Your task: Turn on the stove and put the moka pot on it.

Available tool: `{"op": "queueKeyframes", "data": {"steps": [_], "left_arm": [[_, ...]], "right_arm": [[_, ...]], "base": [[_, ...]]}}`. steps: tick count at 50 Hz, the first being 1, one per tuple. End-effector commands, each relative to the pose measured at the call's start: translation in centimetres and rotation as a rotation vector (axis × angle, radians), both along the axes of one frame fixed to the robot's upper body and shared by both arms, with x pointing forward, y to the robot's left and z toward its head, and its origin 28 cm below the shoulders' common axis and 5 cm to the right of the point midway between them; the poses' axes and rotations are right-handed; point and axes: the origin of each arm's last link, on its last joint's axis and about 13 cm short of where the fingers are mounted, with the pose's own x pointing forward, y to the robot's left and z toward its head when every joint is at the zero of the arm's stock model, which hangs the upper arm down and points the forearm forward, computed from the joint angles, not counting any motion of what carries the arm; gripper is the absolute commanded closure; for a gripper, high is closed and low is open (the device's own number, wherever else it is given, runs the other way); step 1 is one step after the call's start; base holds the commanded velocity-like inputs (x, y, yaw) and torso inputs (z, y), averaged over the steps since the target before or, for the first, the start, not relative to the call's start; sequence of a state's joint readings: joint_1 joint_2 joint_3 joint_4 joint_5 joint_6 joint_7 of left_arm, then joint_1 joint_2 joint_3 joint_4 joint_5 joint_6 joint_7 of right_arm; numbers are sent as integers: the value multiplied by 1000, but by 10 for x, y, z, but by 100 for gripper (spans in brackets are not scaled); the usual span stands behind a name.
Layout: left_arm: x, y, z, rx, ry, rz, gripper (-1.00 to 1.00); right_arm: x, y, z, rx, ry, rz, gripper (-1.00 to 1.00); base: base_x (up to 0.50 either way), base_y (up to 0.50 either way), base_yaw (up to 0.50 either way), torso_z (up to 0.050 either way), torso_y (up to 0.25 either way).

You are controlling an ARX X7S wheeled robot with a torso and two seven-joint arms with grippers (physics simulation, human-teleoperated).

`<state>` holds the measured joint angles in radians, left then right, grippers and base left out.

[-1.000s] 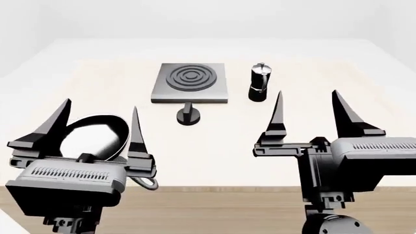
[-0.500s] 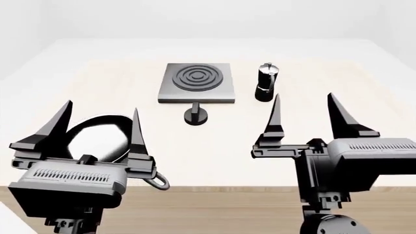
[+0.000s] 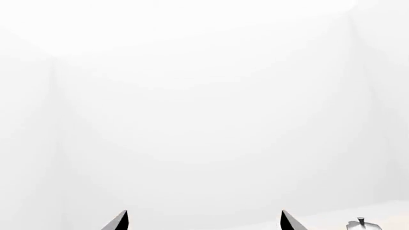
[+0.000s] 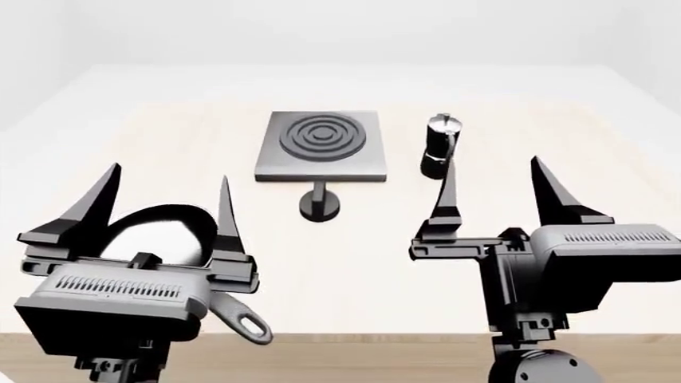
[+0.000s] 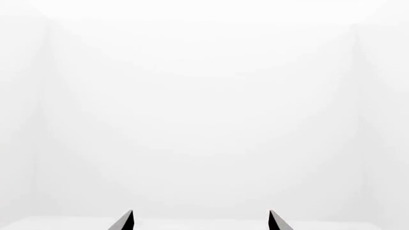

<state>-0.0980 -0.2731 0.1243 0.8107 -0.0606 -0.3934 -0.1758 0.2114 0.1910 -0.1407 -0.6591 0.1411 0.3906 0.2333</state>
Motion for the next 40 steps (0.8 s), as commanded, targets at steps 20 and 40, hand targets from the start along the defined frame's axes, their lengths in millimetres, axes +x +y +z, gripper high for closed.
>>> {"op": "queueKeyframes", "data": {"steps": [20, 40], "left_arm": [[0, -1, -2, -6, 4, -4, -100], [1, 0, -5, -7, 6, -5, -100]], "right_arm": [[-1, 0, 1, -1, 1, -4, -100], [-1, 1, 3, 7, -1, -2, -100]], "base": [[231, 24, 0, 0, 0], [230, 19, 0, 0, 0]]}}
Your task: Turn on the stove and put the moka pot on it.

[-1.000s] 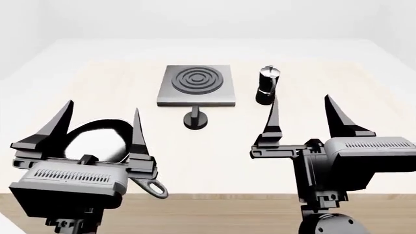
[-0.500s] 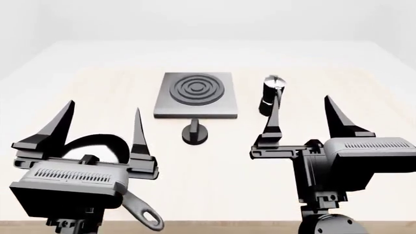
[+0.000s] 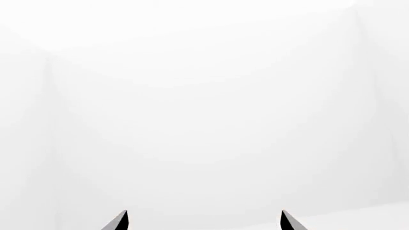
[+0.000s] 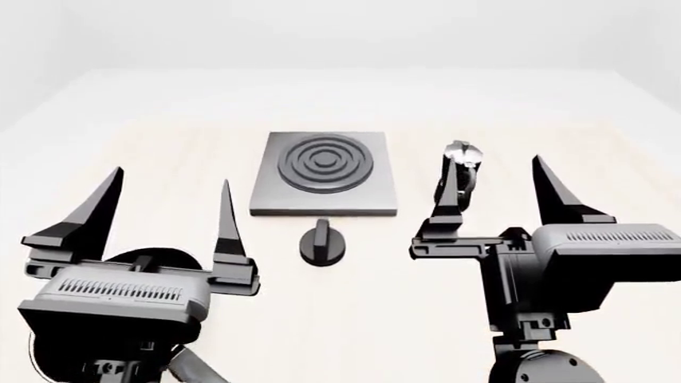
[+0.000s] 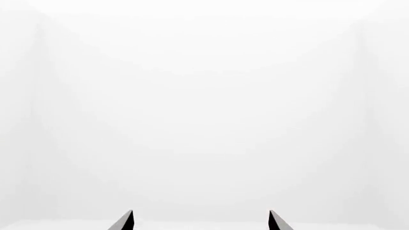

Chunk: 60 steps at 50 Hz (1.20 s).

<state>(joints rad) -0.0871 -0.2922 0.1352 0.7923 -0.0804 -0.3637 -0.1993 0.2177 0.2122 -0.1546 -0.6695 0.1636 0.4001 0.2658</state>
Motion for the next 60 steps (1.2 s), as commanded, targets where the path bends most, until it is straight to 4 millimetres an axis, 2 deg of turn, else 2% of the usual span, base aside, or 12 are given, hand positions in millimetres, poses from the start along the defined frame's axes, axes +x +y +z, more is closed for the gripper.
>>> {"op": "queueKeyframes", "data": {"steps": [1, 45, 60], "left_arm": [[1, 0, -1, 0, 1, -1, -100], [2, 0, -3, -4, 8, -6, -100], [4, -2, -6, -10, 31, -14, -100]], "right_arm": [[0, 0, 2, 2, -2, 2, -100], [0, 1, 2, 2, -5, 7, -100], [0, 1, 0, -3, -5, -3, -100]], "base": [[230, 0, 0, 0, 0], [190, 0, 0, 0, 0], [45, 0, 0, 0, 0]]}}
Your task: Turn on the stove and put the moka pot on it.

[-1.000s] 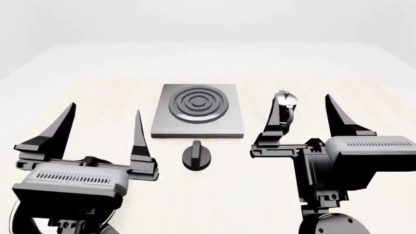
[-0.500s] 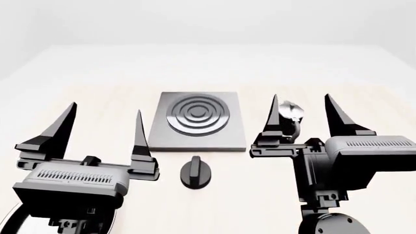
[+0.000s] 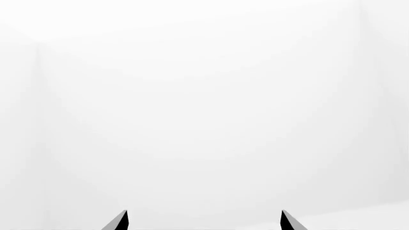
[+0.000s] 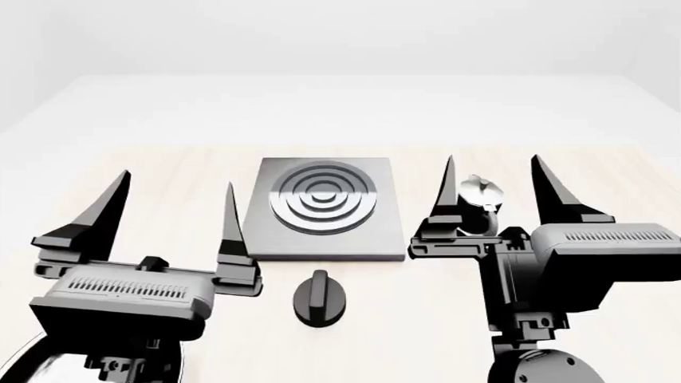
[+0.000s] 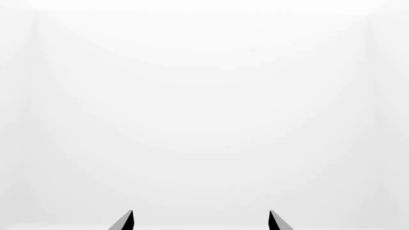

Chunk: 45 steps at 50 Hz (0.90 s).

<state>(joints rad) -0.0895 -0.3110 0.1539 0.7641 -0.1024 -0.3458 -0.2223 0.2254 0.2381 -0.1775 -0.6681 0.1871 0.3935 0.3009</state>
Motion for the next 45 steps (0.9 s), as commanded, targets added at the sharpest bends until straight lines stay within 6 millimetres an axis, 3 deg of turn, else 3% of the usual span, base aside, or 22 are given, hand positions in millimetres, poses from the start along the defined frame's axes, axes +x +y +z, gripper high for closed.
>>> {"op": "queueKeyframes", "data": {"steps": [1, 23, 36, 45], "left_arm": [[2, -2, -2, -5, 20, -6, -100], [38, -23, -53, -135, 440, -230, -100], [46, -24, -69, -194, 550, -250, -100], [49, -28, -84, -261, 632, -295, -100]], "right_arm": [[0, 0, 0, -6, -8, -5, -100], [-2, 0, 0, 8, -19, -8, -100], [-3, 1, -8, 13, -20, -1, -100], [-2, 1, -3, 17, -18, 3, -100]], "base": [[0, 0, 0, 0, 0], [0, 0, 0, 0, 0], [0, 0, 0, 0, 0], [0, 0, 0, 0, 0]]}}
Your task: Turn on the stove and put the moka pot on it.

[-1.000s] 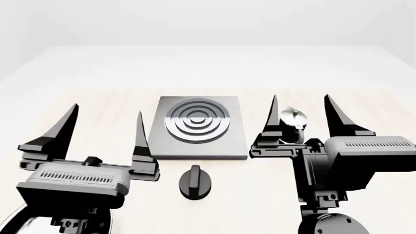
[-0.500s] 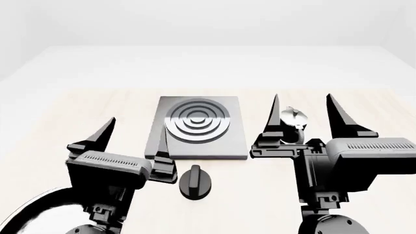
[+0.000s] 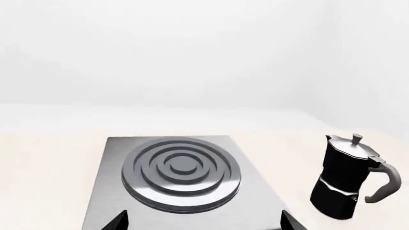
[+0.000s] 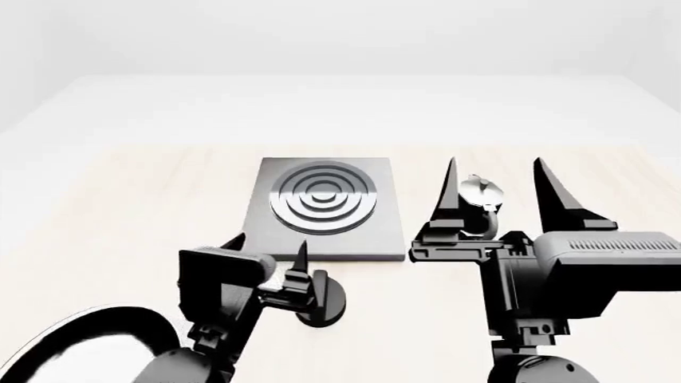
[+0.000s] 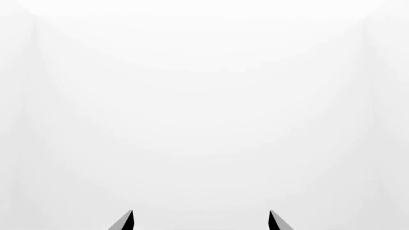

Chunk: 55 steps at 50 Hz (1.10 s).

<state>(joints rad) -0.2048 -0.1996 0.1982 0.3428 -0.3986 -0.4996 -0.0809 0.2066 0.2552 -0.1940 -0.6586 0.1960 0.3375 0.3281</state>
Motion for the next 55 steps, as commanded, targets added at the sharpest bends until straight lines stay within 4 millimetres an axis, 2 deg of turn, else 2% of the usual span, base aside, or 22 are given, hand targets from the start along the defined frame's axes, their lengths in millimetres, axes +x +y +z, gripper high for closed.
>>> {"op": "queueKeyframes", "data": {"steps": [1, 16, 29, 55], "left_arm": [[5, -6, -19, -71, 124, -45, -100], [8, -17, -49, -50, 228, -76, -100], [11, -25, -67, -42, 272, -106, -100], [20, -34, -81, -36, 308, -132, -100]], "right_arm": [[0, 0, 0, 6, 2, 3, -100], [0, 1, 2, 6, -1, 10, -100], [0, 1, 4, 12, -6, 15, -100], [-1, 2, -4, 15, 1, 25, -100]], "base": [[0, 0, 0, 0, 0], [0, 0, 0, 0, 0], [0, 0, 0, 0, 0], [0, 0, 0, 0, 0]]}}
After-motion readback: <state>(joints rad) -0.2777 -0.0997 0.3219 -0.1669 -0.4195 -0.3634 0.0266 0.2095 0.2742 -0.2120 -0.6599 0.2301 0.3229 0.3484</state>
